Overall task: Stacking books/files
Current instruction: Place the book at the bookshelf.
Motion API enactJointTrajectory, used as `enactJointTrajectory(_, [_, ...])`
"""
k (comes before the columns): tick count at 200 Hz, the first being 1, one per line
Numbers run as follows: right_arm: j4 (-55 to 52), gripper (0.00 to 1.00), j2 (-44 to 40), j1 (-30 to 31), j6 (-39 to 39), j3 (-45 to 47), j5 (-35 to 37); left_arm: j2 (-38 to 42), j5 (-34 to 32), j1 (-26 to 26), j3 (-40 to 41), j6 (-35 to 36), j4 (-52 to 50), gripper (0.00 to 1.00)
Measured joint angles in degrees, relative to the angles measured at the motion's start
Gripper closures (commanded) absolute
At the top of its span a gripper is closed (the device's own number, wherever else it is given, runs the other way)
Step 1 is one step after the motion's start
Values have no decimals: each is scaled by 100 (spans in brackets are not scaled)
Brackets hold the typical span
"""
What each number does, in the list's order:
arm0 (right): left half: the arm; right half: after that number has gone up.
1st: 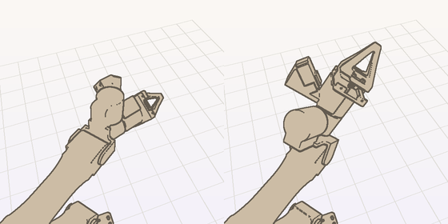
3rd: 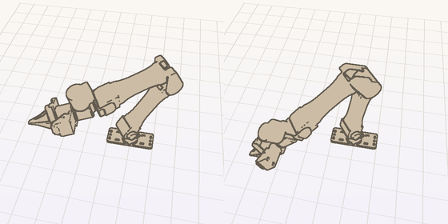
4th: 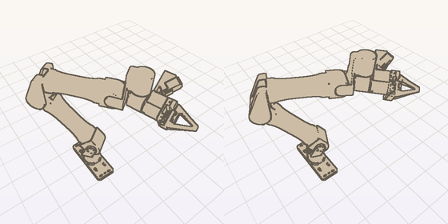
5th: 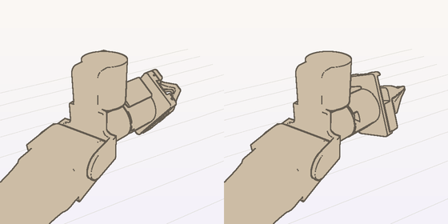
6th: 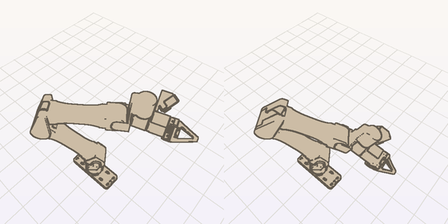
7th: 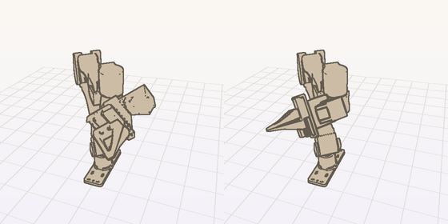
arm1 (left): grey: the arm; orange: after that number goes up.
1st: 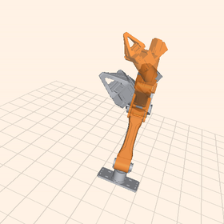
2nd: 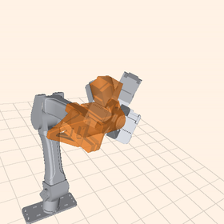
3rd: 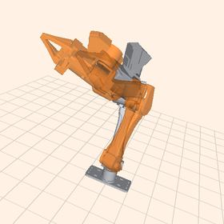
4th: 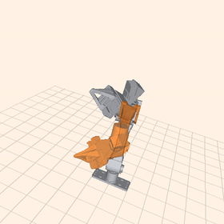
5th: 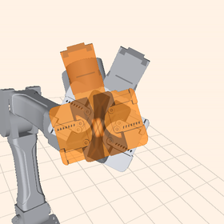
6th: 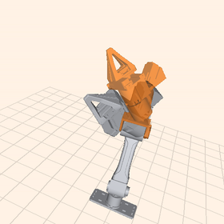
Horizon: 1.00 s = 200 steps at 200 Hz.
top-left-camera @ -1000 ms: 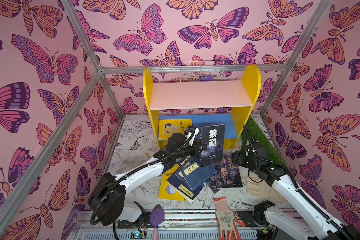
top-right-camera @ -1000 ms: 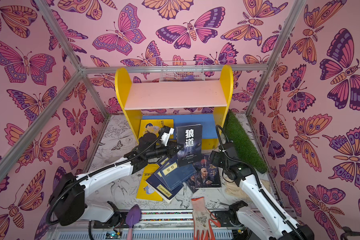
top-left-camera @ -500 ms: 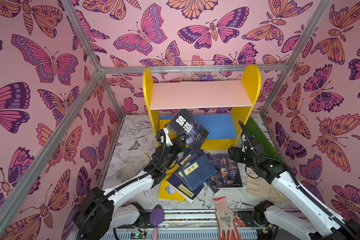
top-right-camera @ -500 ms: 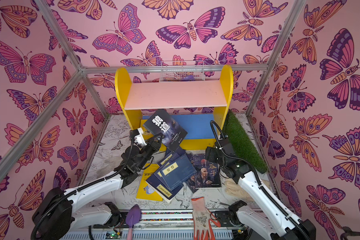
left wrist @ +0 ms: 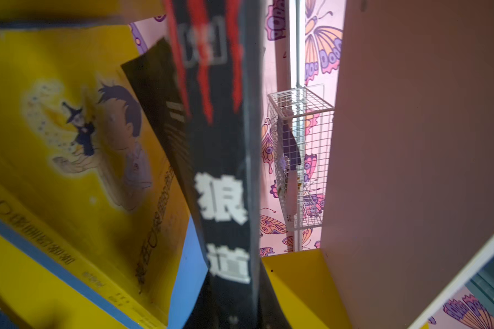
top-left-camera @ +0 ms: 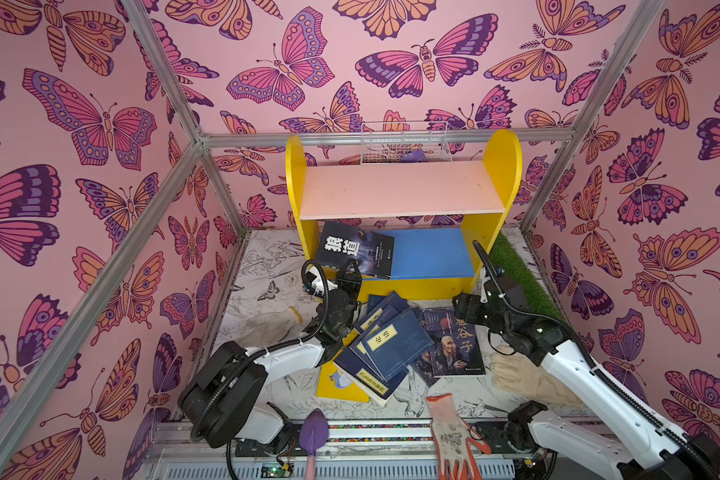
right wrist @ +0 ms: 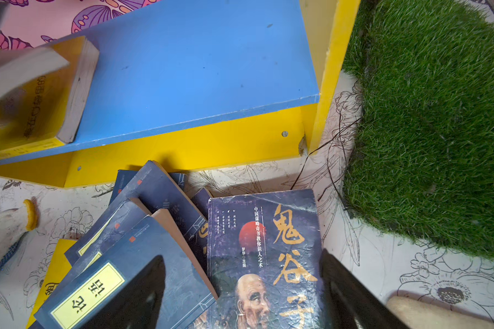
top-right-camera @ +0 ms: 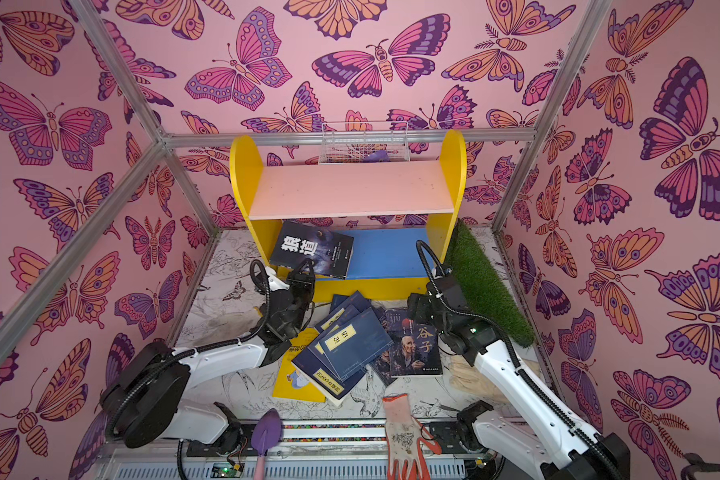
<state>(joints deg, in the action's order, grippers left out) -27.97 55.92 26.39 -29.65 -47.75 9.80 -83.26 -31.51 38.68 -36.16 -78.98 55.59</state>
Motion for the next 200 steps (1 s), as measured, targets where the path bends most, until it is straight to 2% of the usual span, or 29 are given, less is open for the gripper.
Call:
enactJointTrajectory(62, [-4, 15, 0, 37, 114, 0, -153, -151, -688, -4, -186, -85, 59, 100])
enactJointTrajectory(67, [-4, 15, 0, 39, 122, 0, -177, -168, -704, -2, -201, -98, 55, 92])
enactJointTrajectory(75, [-4, 15, 0, 42, 140, 0, -205, -210, -719, -4, -229, -105, 52, 71])
enactJointTrajectory(80, [-4, 15, 0, 42, 153, 0, -234, -247, -734, -4, -249, -129, 52, 41])
enactJointTrajectory(84, [-4, 15, 2, 42, 166, 0, -258, -280, -754, -4, -256, -103, 48, 6])
enactJointTrajectory(86, [-4, 15, 2, 42, 168, 0, -264, -289, -756, -4, -258, -118, 48, 1])
enactJointTrajectory(153, [-11, 15, 374, 269, 332, -177, -649, -487, -796, -42, -313, -411, -203, 1])
enactJointTrajectory(200, [-20, 15, 608, 505, 404, -339, -732, -107, -656, -44, -315, -640, -1056, 1])
